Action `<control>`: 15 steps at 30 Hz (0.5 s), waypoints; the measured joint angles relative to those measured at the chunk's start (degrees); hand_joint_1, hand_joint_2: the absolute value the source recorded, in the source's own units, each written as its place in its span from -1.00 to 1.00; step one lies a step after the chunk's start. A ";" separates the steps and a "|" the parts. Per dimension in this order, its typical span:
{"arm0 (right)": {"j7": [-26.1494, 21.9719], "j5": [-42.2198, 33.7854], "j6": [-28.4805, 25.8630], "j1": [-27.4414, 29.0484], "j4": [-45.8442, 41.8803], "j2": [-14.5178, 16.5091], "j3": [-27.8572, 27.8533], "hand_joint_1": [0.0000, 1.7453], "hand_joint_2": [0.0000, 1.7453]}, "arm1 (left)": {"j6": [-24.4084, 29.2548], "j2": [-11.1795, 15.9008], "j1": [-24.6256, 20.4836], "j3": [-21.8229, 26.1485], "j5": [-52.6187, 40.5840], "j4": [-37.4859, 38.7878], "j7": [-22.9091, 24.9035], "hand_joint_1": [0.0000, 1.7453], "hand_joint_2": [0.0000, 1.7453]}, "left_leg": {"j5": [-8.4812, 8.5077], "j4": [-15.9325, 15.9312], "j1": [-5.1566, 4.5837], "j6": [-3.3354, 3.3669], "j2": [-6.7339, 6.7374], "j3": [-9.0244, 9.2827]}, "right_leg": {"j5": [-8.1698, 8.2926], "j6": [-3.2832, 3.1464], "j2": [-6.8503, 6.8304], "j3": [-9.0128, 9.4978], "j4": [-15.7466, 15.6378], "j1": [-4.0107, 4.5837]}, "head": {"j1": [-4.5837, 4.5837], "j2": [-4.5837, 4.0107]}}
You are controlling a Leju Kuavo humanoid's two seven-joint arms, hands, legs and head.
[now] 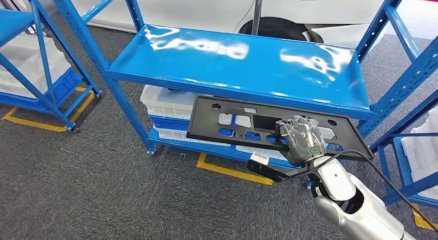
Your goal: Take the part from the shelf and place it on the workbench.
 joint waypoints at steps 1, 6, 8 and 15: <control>-0.07 -0.16 -0.02 0.01 0.00 0.01 -0.01 1.00 1.00 | 0.04 0.01 -0.06 0.01 0.04 0.00 0.01 -1.00 1.00 | -2.88 4.44 0.18 -0.30 0.00 -1.25 | 0.54 -0.17 -0.02 -0.72 0.03 -0.01 | -0.03 -0.01; -0.52 -0.63 -0.03 -0.23 0.03 0.03 -0.02 1.00 1.00 | 0.16 0.03 -0.29 0.00 0.18 0.00 0.01 -1.00 1.00 | -1.16 5.67 0.71 -0.82 0.01 3.31 | 3.00 0.35 0.03 -4.17 0.52 -0.03 | -0.05 -0.01; -0.61 -0.63 -0.02 -0.81 0.05 0.02 -0.10 1.00 1.00 | 0.19 0.03 -0.57 0.00 0.19 0.00 0.01 -1.00 1.00 | -0.08 -3.39 0.55 -0.40 -0.04 9.02 | 3.89 0.94 0.07 -5.18 0.74 0.13 | -0.03 0.00; -0.85 -0.54 0.03 -1.89 0.43 -0.06 -0.24 1.00 1.00 | 0.11 0.01 -0.51 0.02 0.68 0.00 0.08 -1.00 1.00 | 1.78 -8.73 0.21 2.49 0.04 8.69 | -0.70 2.88 0.12 -9.21 6.85 -0.24 | 0.17 0.00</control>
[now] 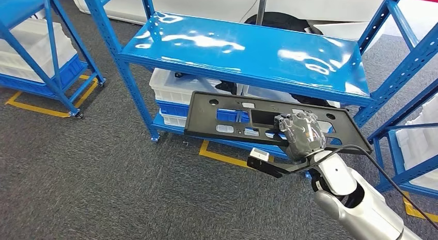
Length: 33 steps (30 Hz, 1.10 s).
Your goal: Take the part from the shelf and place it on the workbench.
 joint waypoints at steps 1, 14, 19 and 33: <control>-0.01 0.00 0.00 0.00 0.08 -0.02 0.01 1.00 1.00 | 0.00 0.01 0.02 0.00 0.03 0.00 0.00 -1.00 1.00 | 0.59 0.02 -0.09 0.22 0.01 -0.67 | -3.16 0.17 0.01 -1.11 4.31 0.00 | 0.06 0.00; 0.06 0.26 -0.24 -1.53 0.89 0.02 -0.05 1.00 1.00 | 0.11 0.03 0.17 0.00 0.04 0.00 -0.07 -1.00 1.00 | 3.16 3.02 -0.43 -2.15 -0.04 -7.41 | -0.98 -2.81 -0.13 10.95 -7.02 0.63 | -0.08 -0.01; 0.09 0.26 -0.24 -1.60 1.26 0.07 0.00 1.00 1.00 | 0.11 0.06 0.10 0.00 0.11 0.00 -0.07 -1.00 1.00 | -6.39 19.80 0.41 -3.91 -0.03 -11.15 | 2.35 -3.33 -0.26 6.76 -6.79 0.46 | -0.22 -0.01; 0.16 0.35 -0.24 -1.54 1.73 0.06 0.02 1.00 1.00 | 0.14 0.10 -0.07 0.00 0.07 0.00 -0.43 -1.00 1.00 | 1.26 0.16 -0.07 0.07 -0.32 -1.66 | -5.30 0.01 -0.05 -3.07 10.23 0.02 | 0.05 0.00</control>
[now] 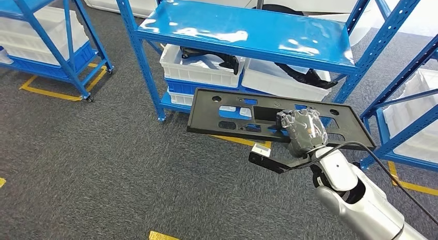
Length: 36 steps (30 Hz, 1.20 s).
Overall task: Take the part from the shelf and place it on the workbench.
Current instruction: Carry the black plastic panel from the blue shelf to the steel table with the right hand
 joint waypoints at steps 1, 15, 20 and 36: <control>0.03 0.04 0.00 0.02 0.05 0.02 0.04 1.00 1.00 | 0.00 0.00 0.05 0.00 0.00 0.00 -0.03 -1.00 1.00 | 0.59 0.02 -0.13 0.03 -0.12 -0.73 | -0.03 -0.10 0.02 -0.19 2.76 0.03 | 0.01 0.00; 0.16 0.50 0.03 -0.15 0.55 0.38 0.22 1.00 1.00 | -0.01 0.14 0.15 0.01 -0.78 -0.07 0.24 -1.00 1.00 | -4.58 15.85 0.14 -3.24 -0.91 -11.06 | 4.32 -3.55 -0.92 14.46 -17.98 0.63 | -0.27 0.00; 0.18 0.50 0.03 -0.06 0.85 0.57 0.28 1.00 1.00 | 0.05 0.17 0.21 0.01 -0.76 -0.09 0.32 -1.00 1.00 | -0.86 8.37 1.72 -5.55 1.84 -4.07 | 4.66 -2.09 -3.59 13.57 -17.42 -0.17 | -0.36 0.00; 0.20 0.58 -0.01 -0.26 0.92 0.63 0.22 1.00 1.00 | 0.25 -0.02 0.41 0.02 -0.61 -0.14 0.32 -1.00 1.00 | 1.60 2.00 -0.11 -0.90 -4.07 -2.62 | 3.32 -4.18 3.04 10.77 -11.91 1.76 | 0.04 0.00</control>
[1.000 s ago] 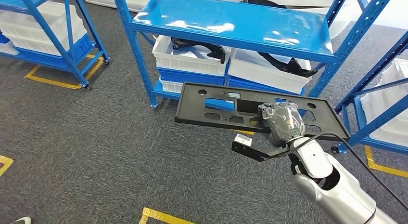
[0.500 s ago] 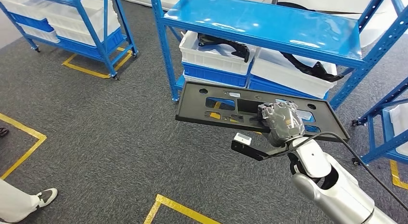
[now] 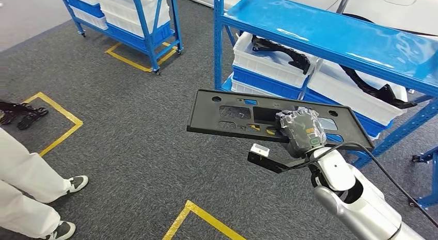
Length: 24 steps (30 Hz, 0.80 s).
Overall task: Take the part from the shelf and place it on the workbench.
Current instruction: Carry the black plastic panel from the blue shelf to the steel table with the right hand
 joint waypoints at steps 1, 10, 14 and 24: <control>0.00 0.00 0.00 -0.11 -0.02 -0.06 -0.02 1.00 1.00 | -0.02 -0.11 -0.05 0.00 0.00 -0.02 0.00 -1.00 1.00 | 0.22 -0.05 0.16 -0.14 -0.50 -0.19 | 0.91 -0.64 0.89 1.08 -2.49 0.40 | -0.01 0.00; 0.07 0.00 0.01 -0.04 -0.02 -0.11 -0.03 1.00 1.00 | 0.10 -0.13 0.03 0.02 0.04 -0.01 0.00 -1.00 1.00 | -6.94 14.53 0.67 -2.89 3.36 -7.95 | 3.58 -0.02 -4.60 2.27 -7.28 -0.66 | -0.21 0.00; 0.07 0.00 0.01 0.18 0.00 0.02 0.01 1.00 1.00 | 0.08 -0.03 0.12 0.01 0.02 -0.02 0.10 -1.00 1.00 | -3.30 7.57 1.31 -4.15 5.60 -2.85 | 3.32 1.12 -7.23 2.11 -6.78 -1.32 | -0.26 0.00; 0.07 0.01 0.01 0.15 -0.01 -0.01 -0.04 1.00 1.00 | -0.01 0.05 0.26 0.02 0.00 -0.01 0.11 -1.00 1.00 | -0.38 -0.48 0.89 -0.37 3.43 0.64 | -5.42 3.25 -3.89 -4.00 8.27 -1.75 | 0.09 0.00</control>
